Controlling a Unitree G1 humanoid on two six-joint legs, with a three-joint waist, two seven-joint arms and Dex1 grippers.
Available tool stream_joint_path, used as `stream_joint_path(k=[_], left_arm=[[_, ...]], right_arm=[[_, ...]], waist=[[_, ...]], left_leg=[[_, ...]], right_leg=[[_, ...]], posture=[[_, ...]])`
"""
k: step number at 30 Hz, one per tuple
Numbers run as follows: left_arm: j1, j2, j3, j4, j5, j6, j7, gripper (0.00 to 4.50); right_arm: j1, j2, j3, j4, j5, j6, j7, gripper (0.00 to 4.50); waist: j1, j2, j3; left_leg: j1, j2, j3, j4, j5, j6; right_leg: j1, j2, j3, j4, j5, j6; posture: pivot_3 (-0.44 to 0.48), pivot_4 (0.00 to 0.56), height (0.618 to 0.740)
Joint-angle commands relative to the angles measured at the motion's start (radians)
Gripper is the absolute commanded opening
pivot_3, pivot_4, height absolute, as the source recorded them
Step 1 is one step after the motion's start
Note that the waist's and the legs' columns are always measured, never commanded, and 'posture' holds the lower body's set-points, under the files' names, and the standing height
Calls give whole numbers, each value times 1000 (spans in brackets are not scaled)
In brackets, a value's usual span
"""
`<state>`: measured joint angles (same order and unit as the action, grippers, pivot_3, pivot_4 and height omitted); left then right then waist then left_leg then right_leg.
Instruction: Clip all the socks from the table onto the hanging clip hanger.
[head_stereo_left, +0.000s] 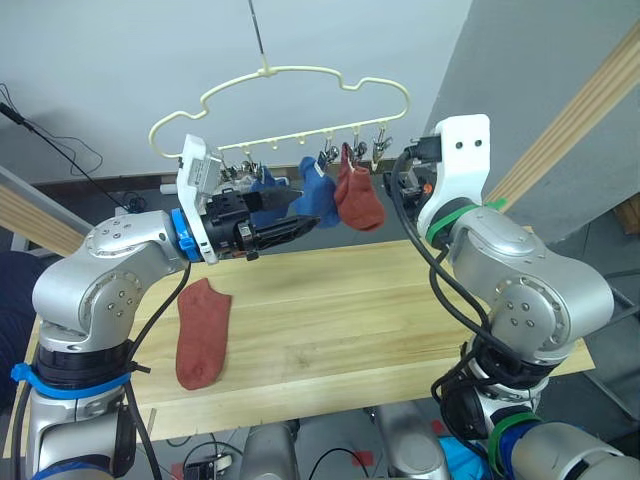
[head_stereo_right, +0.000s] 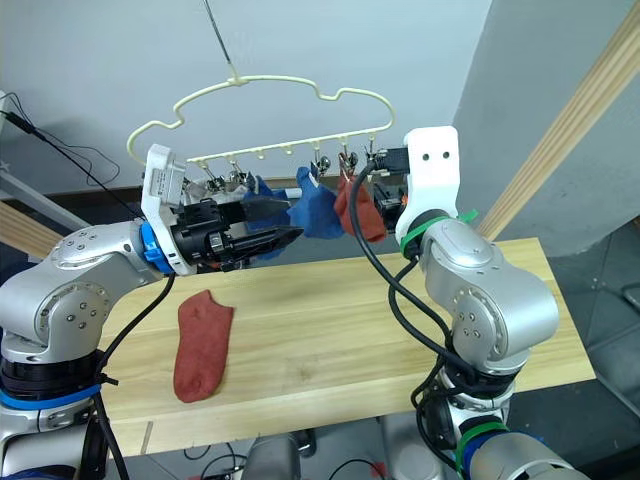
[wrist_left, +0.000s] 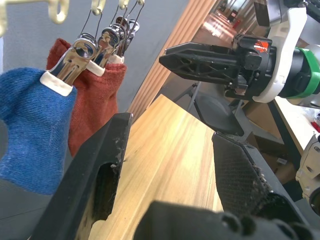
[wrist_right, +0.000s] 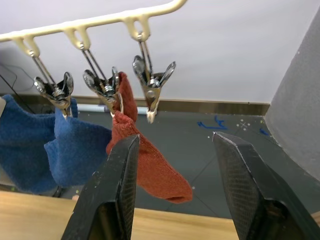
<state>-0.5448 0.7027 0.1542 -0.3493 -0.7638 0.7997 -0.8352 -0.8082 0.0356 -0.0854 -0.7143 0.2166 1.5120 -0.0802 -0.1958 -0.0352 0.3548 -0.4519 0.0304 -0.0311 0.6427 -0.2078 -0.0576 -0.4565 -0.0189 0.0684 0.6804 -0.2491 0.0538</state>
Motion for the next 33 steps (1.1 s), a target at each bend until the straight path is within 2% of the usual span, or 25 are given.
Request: stream_joint_path(k=[1, 20, 33], left_arm=[[0, 5, 5, -42, -12, -8, 7, 2941], [21, 29, 34, -95, -37, 34, 62, 2941], [70, 57, 80, -155, -78, 59, 122, 2941]], right_arm=[[-5, 7, 19, -7, -6, -55, 8, 2416], [-31, -10, 40, 162, -6, -248, 42, 2416], [-27, -69, 63, 279, -13, -367, 82, 2416]], waist=[[0, 0, 0], [13, 0, 0], [60, 0, 0]], left_leg=[[0, 0, 0, 0, 0, 0], [0, 0, 0, 0, 0, 0], [0, 0, -1, 0, 0, 0]], right_leg=[[0, 0, 0, 0, 0, 0], [0, 0, 0, 0, 0, 0], [0, 0, -1, 0, 0, 0]], posture=[[-273, 354, 740], [-202, 362, 740], [-139, 349, 740]])
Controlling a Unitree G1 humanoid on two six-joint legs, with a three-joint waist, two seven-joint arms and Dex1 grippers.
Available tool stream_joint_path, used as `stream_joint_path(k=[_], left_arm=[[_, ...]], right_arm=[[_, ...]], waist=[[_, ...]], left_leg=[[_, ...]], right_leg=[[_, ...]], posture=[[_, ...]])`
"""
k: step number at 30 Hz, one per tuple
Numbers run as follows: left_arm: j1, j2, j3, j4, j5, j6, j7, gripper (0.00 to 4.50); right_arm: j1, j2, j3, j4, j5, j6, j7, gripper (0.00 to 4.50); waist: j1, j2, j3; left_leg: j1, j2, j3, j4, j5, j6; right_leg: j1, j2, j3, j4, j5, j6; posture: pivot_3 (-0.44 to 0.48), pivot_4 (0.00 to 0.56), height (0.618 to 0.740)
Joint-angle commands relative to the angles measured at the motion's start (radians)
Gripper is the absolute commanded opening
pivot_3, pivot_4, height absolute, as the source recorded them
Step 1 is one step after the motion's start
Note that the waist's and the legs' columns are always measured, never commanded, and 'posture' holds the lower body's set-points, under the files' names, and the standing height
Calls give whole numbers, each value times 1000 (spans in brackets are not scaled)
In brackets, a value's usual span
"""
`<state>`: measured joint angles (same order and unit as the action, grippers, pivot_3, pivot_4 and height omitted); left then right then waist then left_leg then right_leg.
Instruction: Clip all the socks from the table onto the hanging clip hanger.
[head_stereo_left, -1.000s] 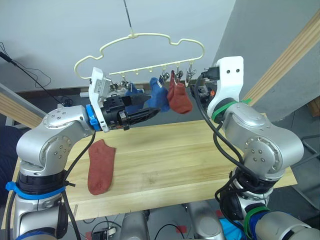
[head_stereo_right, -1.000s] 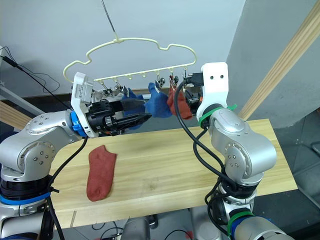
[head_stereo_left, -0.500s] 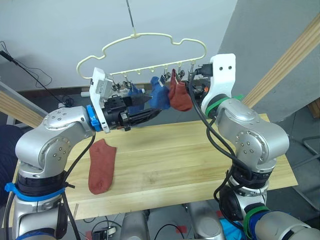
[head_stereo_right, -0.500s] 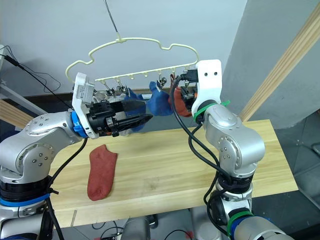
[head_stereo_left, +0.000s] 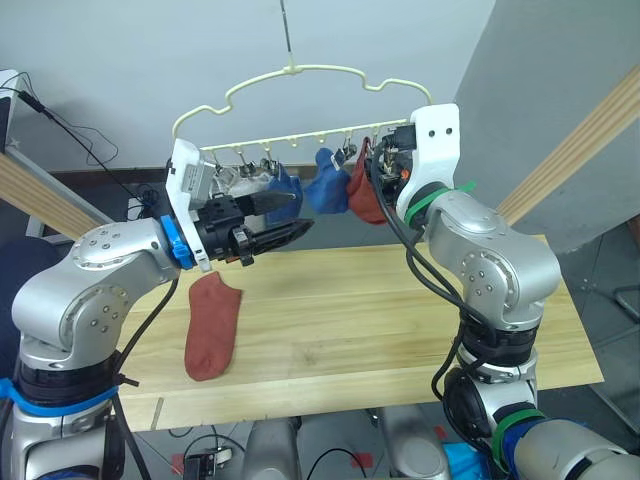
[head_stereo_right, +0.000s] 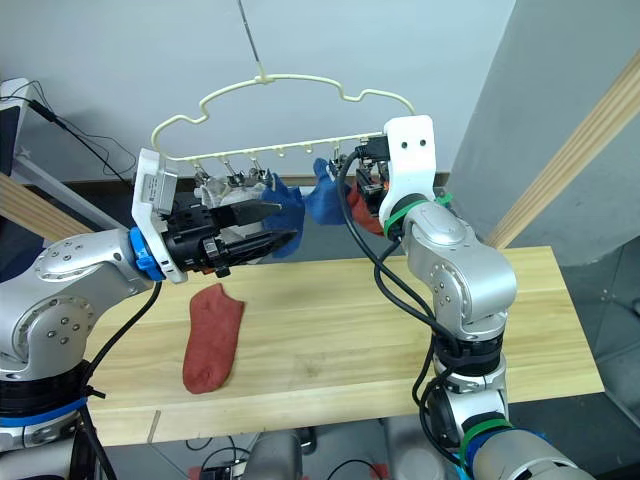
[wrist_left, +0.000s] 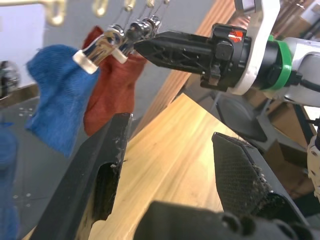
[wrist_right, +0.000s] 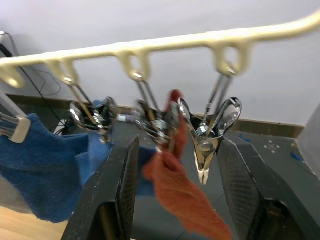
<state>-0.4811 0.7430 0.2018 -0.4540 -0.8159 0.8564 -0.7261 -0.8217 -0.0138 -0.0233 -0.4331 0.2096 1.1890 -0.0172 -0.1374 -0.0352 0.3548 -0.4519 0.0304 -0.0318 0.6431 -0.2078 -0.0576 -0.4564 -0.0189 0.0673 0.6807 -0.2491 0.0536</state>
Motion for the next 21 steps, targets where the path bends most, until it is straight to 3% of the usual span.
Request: stream_joint_path(k=[1, 21], left_arm=[[9, 18, 34, -53, -28, 4, 16, 2941], [14, 1, 7, -54, -37, -15, 34, 2941]], right_arm=[[-15, -28, 1, 2, -4, -46, 23, 2416], [22, -95, -41, -177, 16, 157, 22, 2416]], waist=[[4, 0, 0], [24, 0, 0]], left_leg=[[0, 0, 0, 0, 0, 0], [0, 0, 0, 0, 0, 0]], right_leg=[[0, 0, 0, 0, 0, 0], [0, 0, -1, 0, 0, 0]], posture=[[-139, 349, 740], [-169, 352, 740]])
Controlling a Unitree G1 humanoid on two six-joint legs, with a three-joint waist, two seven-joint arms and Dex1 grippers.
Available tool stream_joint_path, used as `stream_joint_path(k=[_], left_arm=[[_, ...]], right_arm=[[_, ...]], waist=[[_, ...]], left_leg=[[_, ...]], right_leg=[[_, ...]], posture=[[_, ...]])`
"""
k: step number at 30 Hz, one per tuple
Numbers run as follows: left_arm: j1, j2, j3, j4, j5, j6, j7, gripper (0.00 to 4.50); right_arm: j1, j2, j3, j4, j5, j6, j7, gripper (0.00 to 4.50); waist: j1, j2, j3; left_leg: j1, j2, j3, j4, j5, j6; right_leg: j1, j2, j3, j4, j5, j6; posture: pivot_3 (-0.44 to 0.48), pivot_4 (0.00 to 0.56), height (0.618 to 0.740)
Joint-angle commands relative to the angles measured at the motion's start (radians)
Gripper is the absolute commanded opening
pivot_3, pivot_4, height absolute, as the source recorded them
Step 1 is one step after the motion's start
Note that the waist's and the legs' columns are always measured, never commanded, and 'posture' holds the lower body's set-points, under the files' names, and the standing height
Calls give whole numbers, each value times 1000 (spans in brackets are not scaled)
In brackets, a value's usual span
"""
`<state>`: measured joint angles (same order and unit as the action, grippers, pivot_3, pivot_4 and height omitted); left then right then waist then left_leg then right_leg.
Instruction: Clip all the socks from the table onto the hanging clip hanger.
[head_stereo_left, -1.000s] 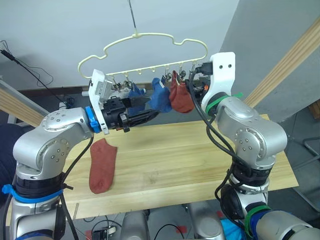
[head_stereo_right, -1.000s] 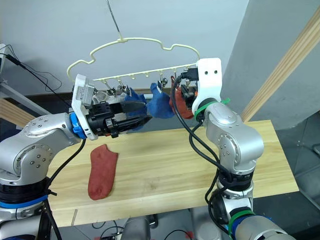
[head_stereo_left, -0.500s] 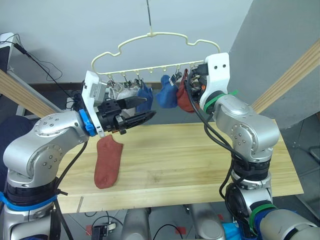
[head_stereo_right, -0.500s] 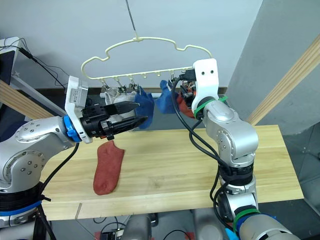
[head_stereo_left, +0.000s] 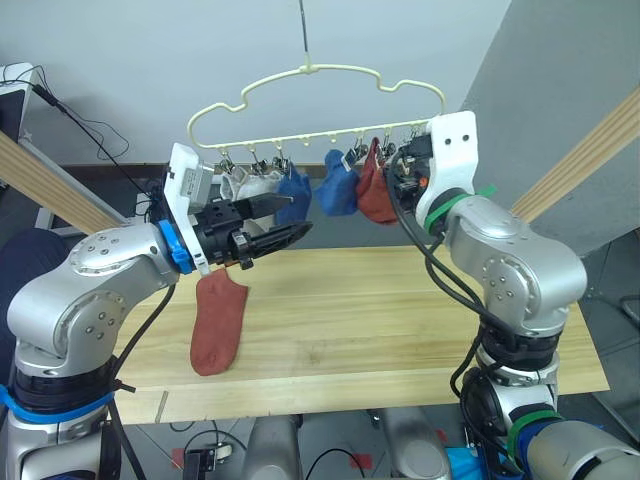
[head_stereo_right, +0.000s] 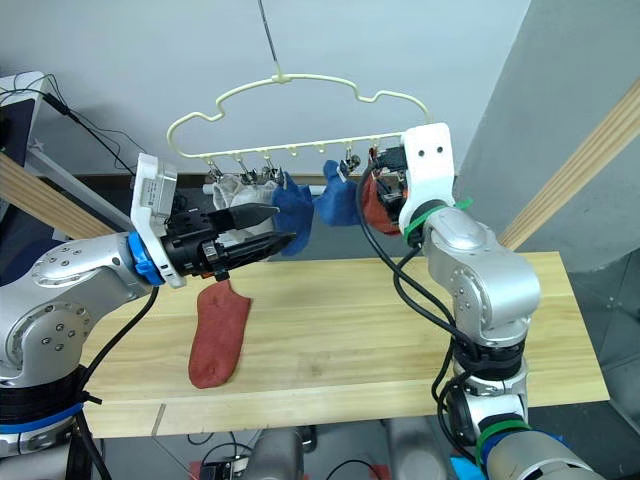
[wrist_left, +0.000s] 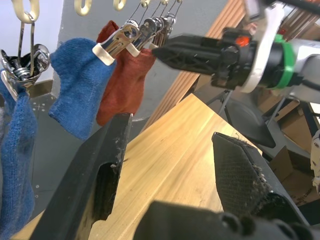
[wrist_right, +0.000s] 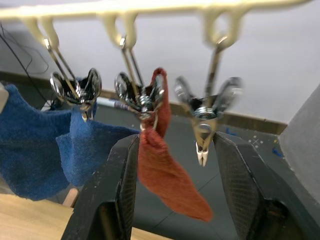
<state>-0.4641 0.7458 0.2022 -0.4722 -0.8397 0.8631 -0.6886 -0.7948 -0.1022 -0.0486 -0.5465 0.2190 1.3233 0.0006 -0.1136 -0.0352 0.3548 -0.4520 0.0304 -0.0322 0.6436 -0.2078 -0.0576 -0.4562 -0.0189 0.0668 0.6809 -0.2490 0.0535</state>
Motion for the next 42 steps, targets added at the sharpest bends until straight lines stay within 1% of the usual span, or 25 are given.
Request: stream_joint_path(k=[1, 11, 17, 31, 42], left_arm=[[-4, -4, 3, -35, -11, -23, -4, 2941], [-9, -12, -4, -32, -7, -26, 1, 2941], [2, -4, 10, -47, -12, -20, 12, 2941], [9, -16, 3, -56, -9, -25, 37, 2941], [20, -22, -2, -59, -2, -37, 44, 2941]], right_arm=[[-4, -11, -15, -65, 3, 25, 4, 2416], [-19, -8, -2, -11, -18, -18, -4, 2416], [-26, -15, 23, 80, -50, -110, -8, 2416], [-88, -5, 25, 192, -82, -215, -9, 2416], [-108, -24, 17, 226, -112, -222, -20, 2416]], waist=[[0, 0, 0], [-1, 0, 0], [-1, 0, 0], [0, 0, 0], [0, 0, 0]], left_leg=[[0, 0, 0, 0, 0, 0], [0, 0, 0, 0, 0, 0], [0, 0, 0, 0, 0, 0], [0, 0, 0, 1, 0, 0], [0, 0, 0, 1, 0, 0]], right_leg=[[0, 0, 0, 0, 0, 0], [0, 0, 0, 0, 0, 0], [0, 0, 0, 0, 0, 0], [0, 0, 0, 0, 0, 0], [0, 0, 0, 1, 0, 0]], posture=[[-184, 356, 740], [-180, 354, 740], [-160, 352, 740], [-147, 350, 740], [-154, 349, 740]])
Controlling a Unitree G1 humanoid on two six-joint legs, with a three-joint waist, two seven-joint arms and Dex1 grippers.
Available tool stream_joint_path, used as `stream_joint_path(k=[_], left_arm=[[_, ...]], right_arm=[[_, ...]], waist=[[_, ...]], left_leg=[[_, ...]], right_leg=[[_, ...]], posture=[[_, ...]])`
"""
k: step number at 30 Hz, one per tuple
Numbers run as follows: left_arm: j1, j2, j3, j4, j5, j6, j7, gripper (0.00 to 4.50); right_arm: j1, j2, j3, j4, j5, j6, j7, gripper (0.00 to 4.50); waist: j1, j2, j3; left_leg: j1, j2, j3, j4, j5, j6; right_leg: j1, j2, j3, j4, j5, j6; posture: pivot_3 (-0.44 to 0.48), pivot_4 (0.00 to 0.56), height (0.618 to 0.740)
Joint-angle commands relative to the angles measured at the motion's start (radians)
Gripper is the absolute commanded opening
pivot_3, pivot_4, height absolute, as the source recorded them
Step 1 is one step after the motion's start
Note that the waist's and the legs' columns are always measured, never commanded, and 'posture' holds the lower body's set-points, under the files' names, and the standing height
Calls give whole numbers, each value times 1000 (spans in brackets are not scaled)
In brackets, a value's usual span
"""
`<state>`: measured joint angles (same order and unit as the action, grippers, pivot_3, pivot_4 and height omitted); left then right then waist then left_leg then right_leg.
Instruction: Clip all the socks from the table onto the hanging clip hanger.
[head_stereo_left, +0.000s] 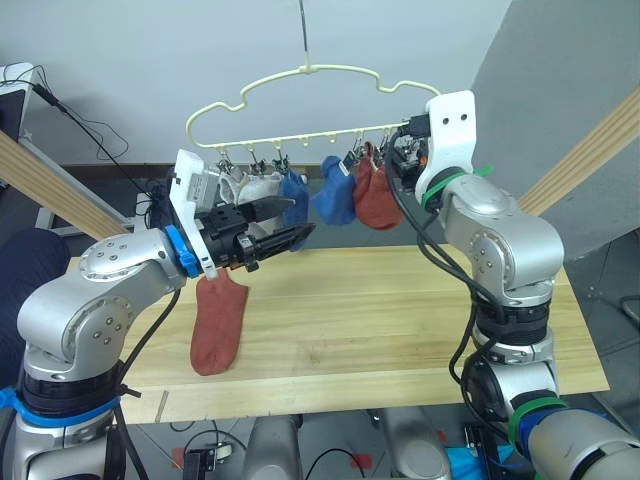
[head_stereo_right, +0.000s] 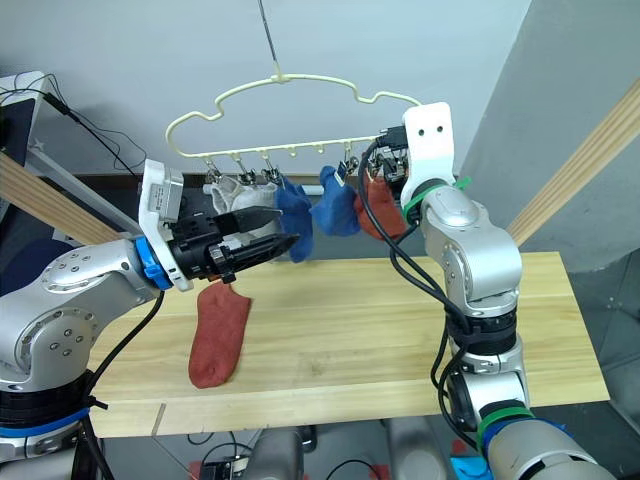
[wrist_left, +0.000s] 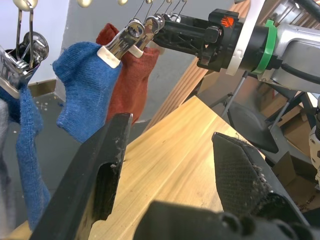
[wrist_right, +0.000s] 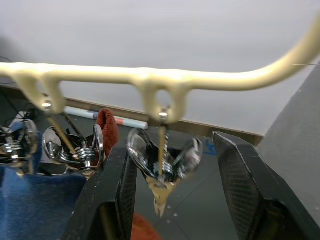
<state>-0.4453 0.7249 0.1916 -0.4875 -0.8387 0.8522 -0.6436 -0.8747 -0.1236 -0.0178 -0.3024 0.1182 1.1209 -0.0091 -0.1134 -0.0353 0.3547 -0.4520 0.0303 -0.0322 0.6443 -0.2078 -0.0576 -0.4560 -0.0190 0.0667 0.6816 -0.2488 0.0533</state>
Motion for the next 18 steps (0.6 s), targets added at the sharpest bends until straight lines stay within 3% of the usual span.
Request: stream_joint_path(k=[1, 4, 11, 18], left_arm=[[2, -2, 7, -44, -2, -28, 0, 2941], [2, -4, 1, -42, 2, -33, 0, 2941], [7, -9, -3, -46, 3, -36, 6, 2967], [12, -11, -2, -50, 4, -36, 9, 2967]], right_arm=[[-32, -1, -16, -15, -12, -20, -11, 2416], [-45, 2, -18, -8, -15, -23, -10, 2416], [-65, 7, -22, 10, -18, -33, -8, 154], [-76, 10, -25, 21, -16, -38, -6, 142]], waist=[[0, 0, 0], [0, 0, 0], [0, 0, 0], [0, 0, 0]], left_leg=[[0, 0, 0, 0, 0, 0], [0, 0, 0, 0, 0, 0], [0, 0, 0, 0, 0, 0], [0, 0, 0, 0, 0, 0]], right_leg=[[0, 0, 0, 0, 0, 0], [0, 0, 0, 0, 0, 0], [0, 0, 0, 0, 0, 0], [0, 0, 0, 0, 0, 0]], posture=[[-154, 349, 740], [-156, 349, 740], [-153, 352, 740], [-152, 350, 740]])
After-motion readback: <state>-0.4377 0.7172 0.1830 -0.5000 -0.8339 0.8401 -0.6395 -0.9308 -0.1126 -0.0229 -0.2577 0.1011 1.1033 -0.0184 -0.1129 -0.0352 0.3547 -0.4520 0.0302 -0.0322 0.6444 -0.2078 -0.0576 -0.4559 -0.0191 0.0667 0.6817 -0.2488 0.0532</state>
